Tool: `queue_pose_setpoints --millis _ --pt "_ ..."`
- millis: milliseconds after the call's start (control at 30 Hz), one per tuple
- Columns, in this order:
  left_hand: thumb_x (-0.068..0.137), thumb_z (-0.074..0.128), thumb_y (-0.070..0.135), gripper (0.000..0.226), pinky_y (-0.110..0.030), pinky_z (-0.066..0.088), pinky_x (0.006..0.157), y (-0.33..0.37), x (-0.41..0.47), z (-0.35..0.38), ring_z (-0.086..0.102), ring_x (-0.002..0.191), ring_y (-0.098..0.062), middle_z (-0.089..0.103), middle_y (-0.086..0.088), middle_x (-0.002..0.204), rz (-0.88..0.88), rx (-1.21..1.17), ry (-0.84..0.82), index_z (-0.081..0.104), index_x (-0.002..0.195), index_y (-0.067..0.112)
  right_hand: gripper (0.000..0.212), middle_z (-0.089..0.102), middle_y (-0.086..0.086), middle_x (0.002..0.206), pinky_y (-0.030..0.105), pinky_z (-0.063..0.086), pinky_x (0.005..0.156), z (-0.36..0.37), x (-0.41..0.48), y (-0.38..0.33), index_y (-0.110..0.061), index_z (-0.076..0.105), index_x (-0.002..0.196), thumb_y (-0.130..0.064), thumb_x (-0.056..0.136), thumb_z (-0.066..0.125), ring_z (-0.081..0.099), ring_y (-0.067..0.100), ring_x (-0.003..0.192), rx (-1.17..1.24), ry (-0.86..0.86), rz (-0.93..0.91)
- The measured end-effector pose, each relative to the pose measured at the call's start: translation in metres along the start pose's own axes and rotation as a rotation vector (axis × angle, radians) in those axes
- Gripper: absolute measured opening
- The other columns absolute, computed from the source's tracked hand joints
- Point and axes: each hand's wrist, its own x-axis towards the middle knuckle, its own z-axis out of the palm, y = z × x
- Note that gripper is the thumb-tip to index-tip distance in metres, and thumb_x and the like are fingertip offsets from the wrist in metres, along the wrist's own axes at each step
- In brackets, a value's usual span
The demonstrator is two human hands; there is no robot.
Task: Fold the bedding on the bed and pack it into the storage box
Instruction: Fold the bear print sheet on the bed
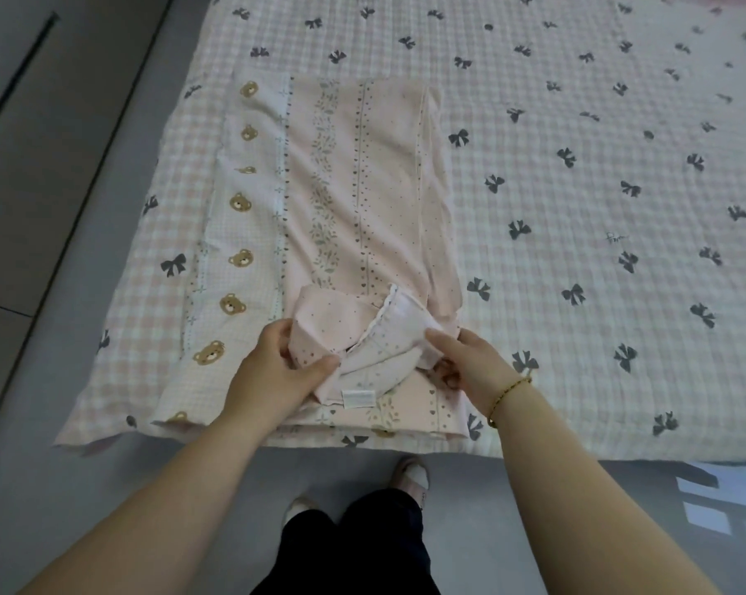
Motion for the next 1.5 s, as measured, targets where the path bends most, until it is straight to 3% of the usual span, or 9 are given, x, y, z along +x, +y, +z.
queue_pose_setpoints --millis 300,433,600,833,1000,1167,1300,1400,1500 --pt "0.087 0.059 0.009 0.033 0.01 0.031 0.068 0.042 -0.014 0.002 0.047 0.085 0.012 0.048 0.031 0.095 0.331 -0.174 0.067 0.052 0.109 0.032 0.028 0.059 0.005 0.089 0.028 0.054 0.057 -0.025 -0.018 -0.014 -0.012 0.044 0.118 -0.009 0.091 0.052 0.059 0.016 0.072 0.355 0.12 -0.149" --pt "0.092 0.053 0.017 0.036 -0.006 0.03 0.088 0.03 -0.019 0.031 0.04 0.115 0.0 0.035 0.031 0.122 0.483 0.193 -0.151 0.052 0.124 0.031 0.048 0.059 0.01 0.095 0.029 0.048 0.061 -0.041 -0.009 0.014 -0.009 0.034 0.136 -0.011 0.092 0.052 0.055 0.021 0.072 -0.234 0.272 0.004" --pt "0.077 0.046 0.039 0.046 -0.029 0.042 0.088 0.014 -0.016 0.047 0.048 0.102 -0.01 0.062 0.0 0.117 0.642 0.404 -0.31 0.067 0.111 0.017 0.053 0.035 0.0 0.145 0.031 0.022 0.111 -0.018 0.001 0.016 -0.019 0.036 0.138 -0.014 0.089 0.055 0.03 0.019 0.134 -0.771 0.345 -0.515" --pt "0.077 0.073 0.023 0.076 -0.021 0.039 0.088 0.003 -0.023 0.04 0.049 0.102 -0.009 0.052 0.01 0.112 0.446 0.3 -0.159 0.03 0.139 0.03 0.019 0.052 -0.01 0.076 0.024 0.044 0.075 -0.012 0.005 0.024 -0.007 0.057 0.107 -0.005 0.091 0.048 0.051 0.016 0.074 -0.785 0.393 -0.696" --pt "0.084 0.065 0.031 0.033 -0.024 0.039 0.078 -0.003 -0.02 0.041 0.051 0.091 -0.016 0.057 0.002 0.095 0.326 0.29 -0.046 0.065 0.106 0.006 0.026 0.055 -0.005 0.057 0.017 0.041 0.061 -0.039 0.002 0.077 -0.018 0.068 0.08 -0.011 0.073 0.044 0.041 0.009 0.066 -1.158 0.438 -1.015" --pt "0.08 0.055 0.02 0.032 -0.033 0.046 0.076 0.015 -0.022 0.042 0.056 0.085 -0.02 0.066 -0.007 0.101 0.574 0.335 -0.016 0.069 0.103 0.001 0.026 0.057 -0.004 0.061 0.025 0.047 0.054 -0.04 -0.011 0.064 -0.015 0.062 0.055 -0.016 0.072 0.042 0.049 0.014 0.061 -1.019 0.617 -0.908" --pt "0.067 0.038 0.024 0.04 -0.028 0.052 0.073 0.019 -0.023 0.059 0.065 0.076 -0.013 0.07 0.008 0.088 0.838 0.629 -0.209 0.073 0.087 0.021 0.036 0.059 0.01 0.099 0.033 0.049 0.074 0.0 -0.028 0.006 -0.013 0.046 0.121 -0.031 0.09 0.052 0.055 0.015 0.081 -0.114 0.215 -0.313" --pt "0.066 0.037 0.033 0.038 -0.028 0.054 0.079 0.007 -0.026 0.059 0.064 0.079 -0.006 0.068 0.014 0.085 0.832 0.725 -0.33 0.072 0.08 0.032 0.068 0.052 0.008 0.113 0.038 0.053 0.079 0.015 -0.023 0.001 -0.017 0.021 0.14 -0.034 0.086 0.059 0.056 0.025 0.102 -0.398 0.062 -0.126" --pt "0.071 0.042 0.037 0.039 -0.033 0.041 0.094 -0.017 -0.026 0.042 0.056 0.098 -0.014 0.07 -0.001 0.099 0.801 0.754 -0.264 0.068 0.096 0.023 0.015 0.053 0.008 0.087 0.019 0.045 0.06 0.004 -0.014 0.018 -0.007 0.049 0.104 -0.009 0.09 0.05 0.054 0.015 0.076 -0.44 0.219 -0.224"
